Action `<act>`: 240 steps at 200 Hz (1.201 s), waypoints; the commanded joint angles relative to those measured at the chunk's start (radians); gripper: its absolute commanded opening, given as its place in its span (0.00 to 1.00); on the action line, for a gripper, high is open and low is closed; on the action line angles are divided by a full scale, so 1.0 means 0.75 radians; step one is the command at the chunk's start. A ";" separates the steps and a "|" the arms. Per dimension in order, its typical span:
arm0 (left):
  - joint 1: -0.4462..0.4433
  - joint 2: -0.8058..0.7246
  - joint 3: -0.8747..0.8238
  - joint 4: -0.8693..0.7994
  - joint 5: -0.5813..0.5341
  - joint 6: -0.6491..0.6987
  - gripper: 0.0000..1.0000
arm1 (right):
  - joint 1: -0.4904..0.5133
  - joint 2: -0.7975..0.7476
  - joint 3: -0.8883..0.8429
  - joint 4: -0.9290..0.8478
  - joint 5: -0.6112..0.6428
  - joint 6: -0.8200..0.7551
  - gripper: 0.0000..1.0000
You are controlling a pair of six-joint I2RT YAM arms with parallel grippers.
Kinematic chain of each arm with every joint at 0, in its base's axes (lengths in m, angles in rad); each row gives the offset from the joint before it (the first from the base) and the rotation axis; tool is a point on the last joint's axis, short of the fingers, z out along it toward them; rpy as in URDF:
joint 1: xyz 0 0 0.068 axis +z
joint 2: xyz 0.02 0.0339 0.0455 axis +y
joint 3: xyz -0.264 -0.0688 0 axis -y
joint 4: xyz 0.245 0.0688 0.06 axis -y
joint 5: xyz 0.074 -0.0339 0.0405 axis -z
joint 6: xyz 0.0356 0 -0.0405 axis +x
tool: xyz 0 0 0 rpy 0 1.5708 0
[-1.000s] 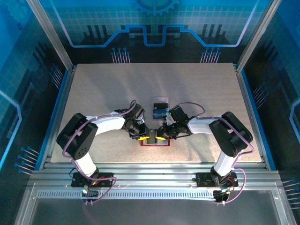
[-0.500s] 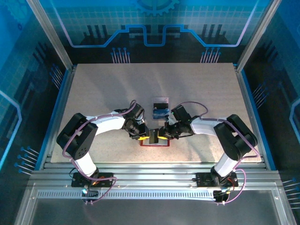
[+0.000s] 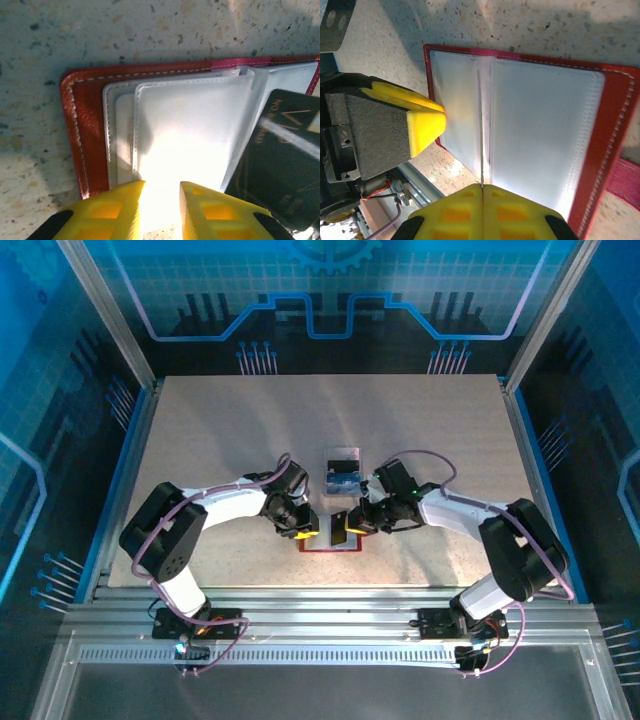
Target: Take the credit cards out of the card holder
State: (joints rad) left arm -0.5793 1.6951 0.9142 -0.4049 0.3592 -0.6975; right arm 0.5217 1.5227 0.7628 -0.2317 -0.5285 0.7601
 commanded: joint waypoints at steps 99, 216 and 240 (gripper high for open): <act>0.046 -0.281 -0.004 -0.074 -0.126 0.026 0.34 | -0.064 -0.021 0.528 -0.729 0.307 -0.791 0.00; 0.168 -0.439 -0.151 -0.077 -0.125 0.043 0.35 | -0.064 0.268 1.093 -1.072 0.511 -1.758 0.00; 0.175 -0.440 -0.150 -0.080 -0.122 0.046 0.35 | -0.062 0.369 1.215 -1.127 0.574 -1.881 0.00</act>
State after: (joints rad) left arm -0.4564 1.3895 0.8127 -0.4446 0.2726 -0.6960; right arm 0.4828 1.7325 1.5932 -0.9775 -0.1547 -0.4816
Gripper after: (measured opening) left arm 0.349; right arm 0.046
